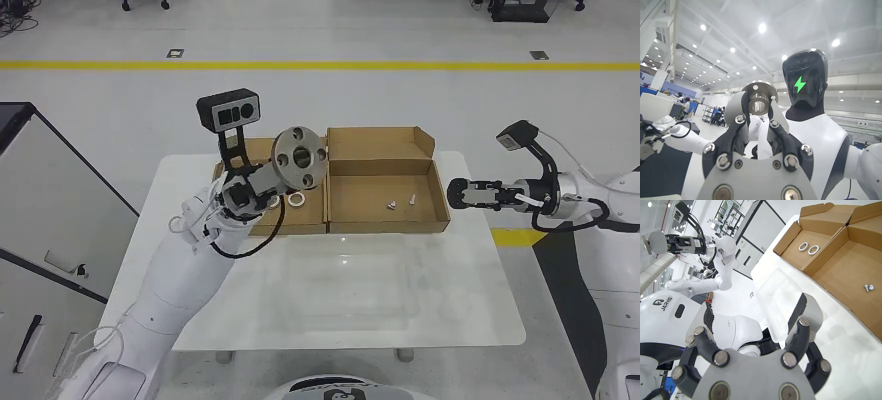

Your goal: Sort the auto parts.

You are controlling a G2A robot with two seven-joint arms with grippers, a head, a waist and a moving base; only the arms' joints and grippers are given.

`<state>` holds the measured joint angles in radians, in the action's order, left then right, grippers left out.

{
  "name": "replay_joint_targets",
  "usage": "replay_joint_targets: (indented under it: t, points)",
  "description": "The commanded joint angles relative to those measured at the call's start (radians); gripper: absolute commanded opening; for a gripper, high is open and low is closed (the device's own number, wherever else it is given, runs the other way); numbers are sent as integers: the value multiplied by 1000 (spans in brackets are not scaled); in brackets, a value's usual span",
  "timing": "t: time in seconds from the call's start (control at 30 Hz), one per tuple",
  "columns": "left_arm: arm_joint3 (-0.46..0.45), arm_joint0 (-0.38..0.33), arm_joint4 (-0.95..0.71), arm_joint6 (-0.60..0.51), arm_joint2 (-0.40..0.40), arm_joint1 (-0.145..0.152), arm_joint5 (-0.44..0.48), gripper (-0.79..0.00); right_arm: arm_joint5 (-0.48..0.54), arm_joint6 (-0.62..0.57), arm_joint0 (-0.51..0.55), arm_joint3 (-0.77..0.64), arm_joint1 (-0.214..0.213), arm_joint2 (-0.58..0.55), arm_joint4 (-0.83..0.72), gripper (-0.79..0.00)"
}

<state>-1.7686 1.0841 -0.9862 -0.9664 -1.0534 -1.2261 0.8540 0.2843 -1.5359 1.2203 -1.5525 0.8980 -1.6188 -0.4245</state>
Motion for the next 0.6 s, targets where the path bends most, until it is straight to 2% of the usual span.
replay_joint_targets:
  t: [0.0, 0.27, 0.47, 0.57]
  points:
    - [-10, 1, -75, -12, 5, -4, -12, -785, 0, 0, 0, 0, 0, 0, 0, 0]
    - [-39, 29, -317, -115, -40, -34, -115, -785, 0, 0, 0, 0, 0, 0, 0, 0]
    - [-20, 54, -324, -163, -90, -67, -163, -785, 0, 0, 0, 0, 0, 0, 0, 0]
    - [-3, 57, -239, -166, -115, -80, -166, -785, 0, 0, 0, 0, 0, 0, 0, 0]
